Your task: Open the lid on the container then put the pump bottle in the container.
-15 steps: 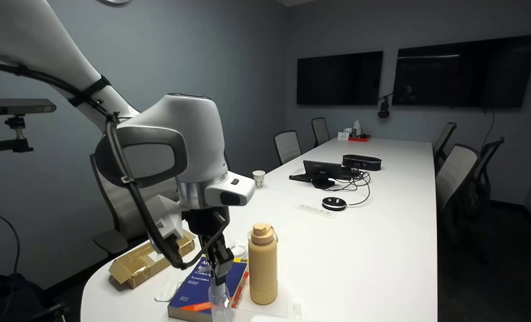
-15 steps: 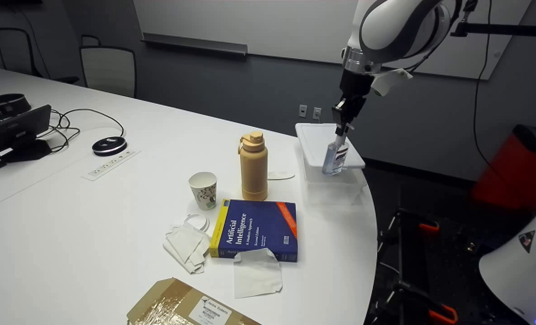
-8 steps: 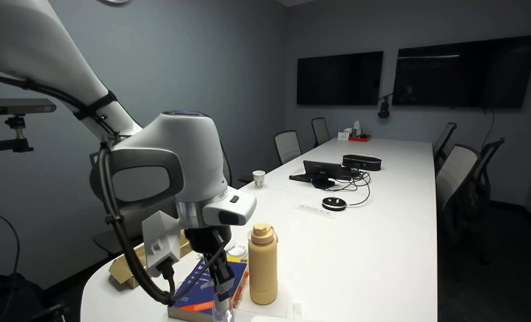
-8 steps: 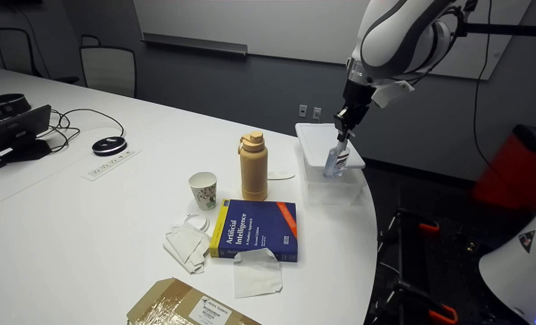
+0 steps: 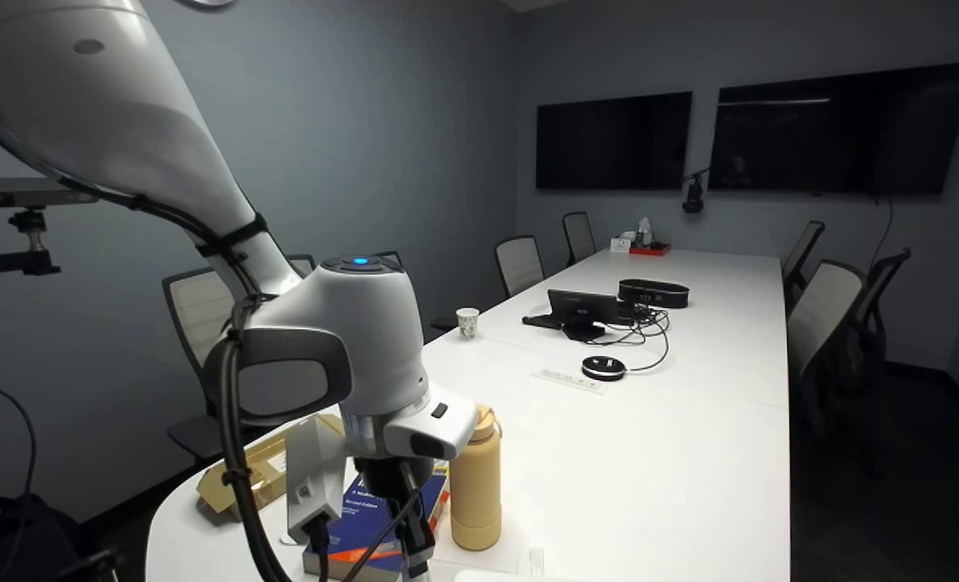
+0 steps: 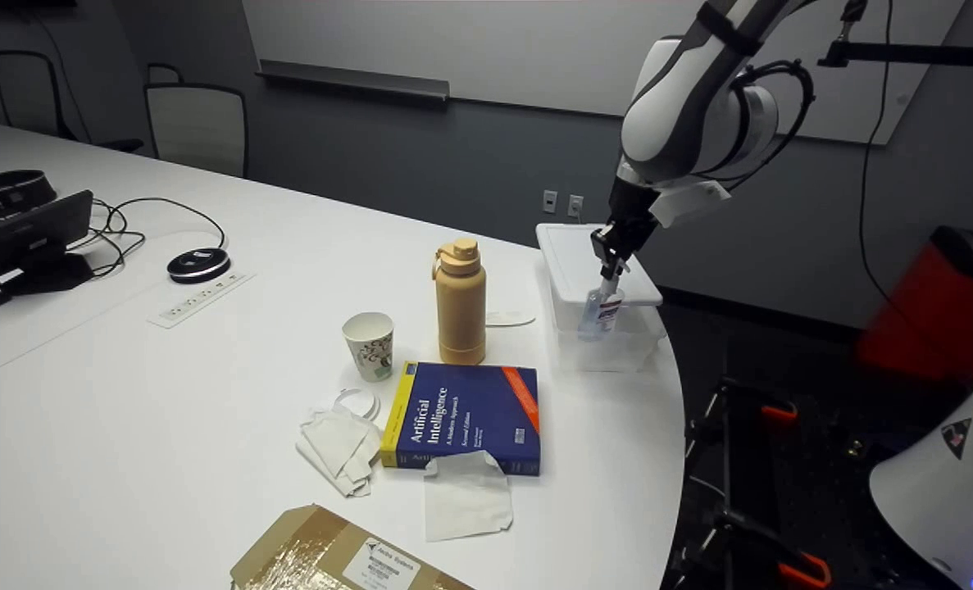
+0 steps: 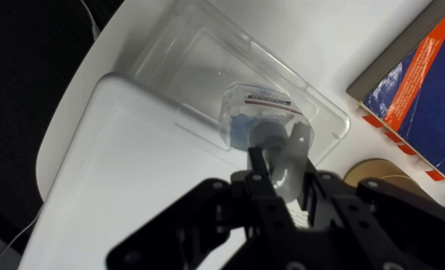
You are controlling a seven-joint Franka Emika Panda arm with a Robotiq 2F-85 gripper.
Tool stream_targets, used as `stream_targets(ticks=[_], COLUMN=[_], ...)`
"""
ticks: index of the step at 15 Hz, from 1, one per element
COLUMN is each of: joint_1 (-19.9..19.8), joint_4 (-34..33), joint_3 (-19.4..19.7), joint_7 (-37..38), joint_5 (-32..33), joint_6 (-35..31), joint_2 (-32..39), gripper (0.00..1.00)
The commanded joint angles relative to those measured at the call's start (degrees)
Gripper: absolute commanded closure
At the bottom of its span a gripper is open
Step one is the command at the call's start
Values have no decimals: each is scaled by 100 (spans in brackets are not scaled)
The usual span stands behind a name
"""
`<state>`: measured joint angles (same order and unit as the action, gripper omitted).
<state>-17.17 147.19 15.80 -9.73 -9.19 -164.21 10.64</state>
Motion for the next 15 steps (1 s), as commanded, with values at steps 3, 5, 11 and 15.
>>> stream_targets(ticks=[3, 5, 11, 15], joint_1=[-260, -336, -595, -475], joint_4=[-641, -794, -972, -896], joint_3=[-489, -605, -917, -899], joint_7=[-333, -331, -173, -65], joint_5=[-703, -766, -523, -397], joint_6=[-164, -161, -87, -47], joint_2=[877, 1072, 1271, 1123], gripper=[95, 95, 47, 17])
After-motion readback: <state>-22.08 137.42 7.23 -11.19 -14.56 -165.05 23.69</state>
